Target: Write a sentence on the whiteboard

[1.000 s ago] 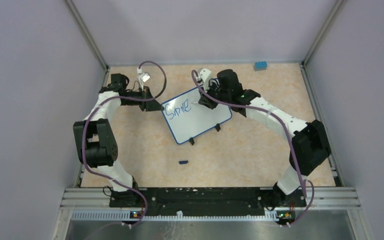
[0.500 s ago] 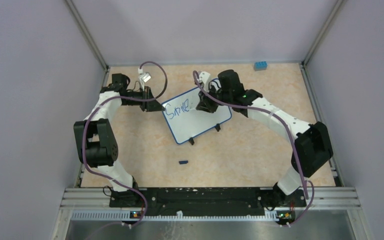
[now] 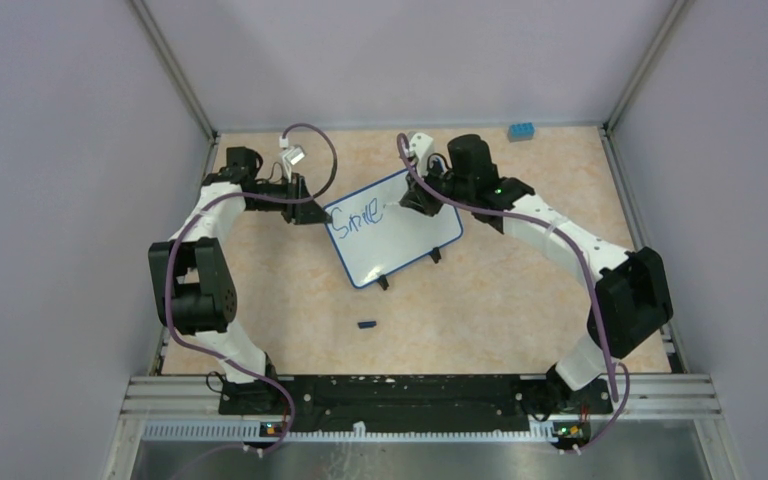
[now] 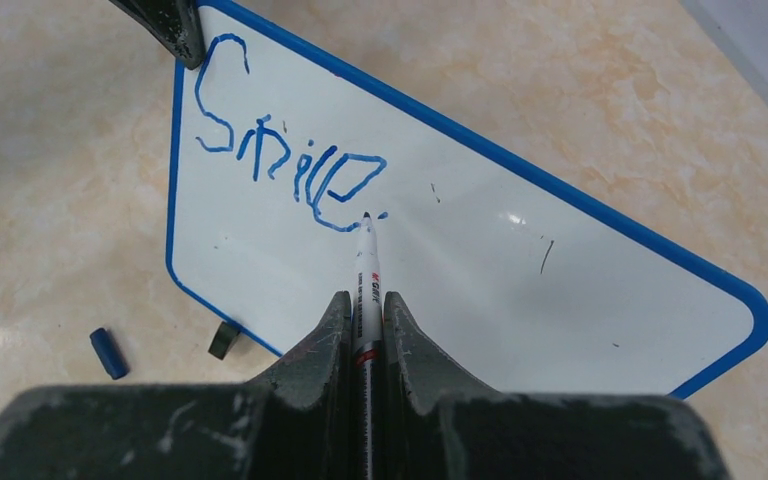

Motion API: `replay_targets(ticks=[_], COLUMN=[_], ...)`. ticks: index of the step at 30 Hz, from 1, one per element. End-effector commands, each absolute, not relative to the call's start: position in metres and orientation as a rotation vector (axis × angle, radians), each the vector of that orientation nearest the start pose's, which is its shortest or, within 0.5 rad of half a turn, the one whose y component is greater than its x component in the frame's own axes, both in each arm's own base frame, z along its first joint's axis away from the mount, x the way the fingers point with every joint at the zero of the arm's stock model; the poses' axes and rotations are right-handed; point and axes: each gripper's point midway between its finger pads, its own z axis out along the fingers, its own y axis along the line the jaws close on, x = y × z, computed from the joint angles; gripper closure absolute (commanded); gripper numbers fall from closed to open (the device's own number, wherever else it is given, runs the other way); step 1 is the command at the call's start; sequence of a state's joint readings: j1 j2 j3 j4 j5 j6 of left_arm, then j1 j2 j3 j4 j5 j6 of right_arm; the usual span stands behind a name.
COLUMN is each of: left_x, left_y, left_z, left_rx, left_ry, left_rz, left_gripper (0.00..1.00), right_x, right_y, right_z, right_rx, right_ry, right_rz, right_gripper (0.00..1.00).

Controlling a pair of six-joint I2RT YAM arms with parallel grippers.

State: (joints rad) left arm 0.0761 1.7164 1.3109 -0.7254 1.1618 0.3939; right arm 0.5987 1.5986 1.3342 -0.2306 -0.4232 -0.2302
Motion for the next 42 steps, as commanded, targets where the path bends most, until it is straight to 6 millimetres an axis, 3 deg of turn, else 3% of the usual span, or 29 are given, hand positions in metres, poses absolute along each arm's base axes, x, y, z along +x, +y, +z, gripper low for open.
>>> replay_targets(ticks=[1,10,16,23,42], left_x=[0.354,0.355,0.354,0.354,0.355], left_y=[-0.130,-0.130,-0.130,-0.129,-0.130], left_z=[0.190,0.188,0.189,0.188,0.189], left_rx=[0.694,0.692,0.694,0.694,0.696], left_ry=[2.030,2.035,2.035,2.035,2.033], left_rz=[-1.242,-1.242,-1.239,-1.238,-1.239], left_gripper=[0.68,0.77,0.83,0.93,1.00], right_x=[0.361,0.361,0.371,0.379,0.392], right_y=[0.316,0.313,0.304,0.298,0.304], right_z=[0.243,0.235,0.229,0.240,0.237], right_rx=[-1.057,-1.065,-1.033,-0.983,-0.970], right_ry=[1.706,1.720,1.745,1.735,1.756], right_rz=[0.624,0.604,0.527,0.526,0.519], right_gripper=[1.00,1.00,1.00,1.00,1.00])
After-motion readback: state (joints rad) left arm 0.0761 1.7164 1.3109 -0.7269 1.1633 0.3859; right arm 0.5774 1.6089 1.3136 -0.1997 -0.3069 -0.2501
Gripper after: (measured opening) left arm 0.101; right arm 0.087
